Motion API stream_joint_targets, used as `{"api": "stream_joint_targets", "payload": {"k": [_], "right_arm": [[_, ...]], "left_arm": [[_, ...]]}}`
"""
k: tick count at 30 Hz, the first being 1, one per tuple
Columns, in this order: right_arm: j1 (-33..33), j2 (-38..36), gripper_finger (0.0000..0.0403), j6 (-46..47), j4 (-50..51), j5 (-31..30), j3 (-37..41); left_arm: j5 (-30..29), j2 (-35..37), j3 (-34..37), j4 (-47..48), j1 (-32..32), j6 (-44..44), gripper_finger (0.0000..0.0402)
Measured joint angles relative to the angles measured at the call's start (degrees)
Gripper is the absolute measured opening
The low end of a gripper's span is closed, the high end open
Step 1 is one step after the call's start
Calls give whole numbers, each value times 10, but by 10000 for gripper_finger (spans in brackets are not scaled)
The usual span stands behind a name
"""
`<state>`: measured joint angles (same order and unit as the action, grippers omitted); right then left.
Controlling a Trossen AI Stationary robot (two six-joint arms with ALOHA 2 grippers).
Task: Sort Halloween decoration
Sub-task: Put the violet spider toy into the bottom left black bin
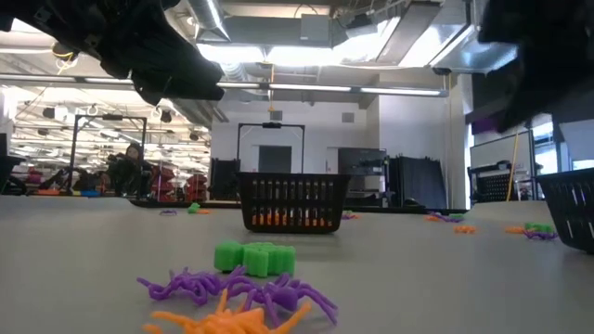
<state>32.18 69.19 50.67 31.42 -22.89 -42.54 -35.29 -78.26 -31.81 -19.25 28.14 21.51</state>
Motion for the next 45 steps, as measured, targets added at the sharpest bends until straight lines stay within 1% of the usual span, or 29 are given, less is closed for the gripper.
{"api": "stream_joint_targets", "payload": {"k": [2, 6, 9, 11, 15, 17, 21, 23, 26, 30, 33, 36, 41, 45], "right_arm": [[0, 3, 1, -41, -70, 2, 0], [0, 15, 0, -125, -209, 19, 0], [-1, 29, 0, -173, -303, 34, 0], [-1, 43, 0, -202, -358, 52, 0], [-1, 80, 0, -260, -469, 86, 0], [-6, 101, 0, -285, -519, 108, 0], [-24, 140, 0, -308, -600, 142, 0], [-37, 159, 0, -315, -624, 161, 0], [-58, 181, 0, -318, -660, 195, 0], [-80, 208, 0, -319, -703, 237, 0], [-91, 222, 0, -319, -725, 255, 0], [-95, 229, 0, -319, -735, 257, 0], [-97, 230, 0, -325, -739, 265, 0], [-97, 230, 0, -327, -741, 266, 0]], "left_arm": [[0, 0, 0, -13, 2, -24, 174], [3, -2, 0, -73, 8, -67, 174], [22, -2, 0, -112, 15, -107, 174], [34, -2, 0, -136, 22, -130, 174], [38, -2, 0, -185, 34, -161, 174], [54, -2, 0, -207, 37, -174, 174], [84, -11, 0, -251, 38, -177, 174], [100, -28, 0, -284, 38, -179, 174], [128, -62, 0, -359, 34, -197, 174], [134, -101, 0, -429, 22, -212, 174], [134, -122, -1, -435, 7, -203, 174], [140, -148, -16, -435, -9, -187, 174], [183, -193, -56, -431, -25, -186, 174], [200, -220, -86, -430, -31, -186, 174]]}}
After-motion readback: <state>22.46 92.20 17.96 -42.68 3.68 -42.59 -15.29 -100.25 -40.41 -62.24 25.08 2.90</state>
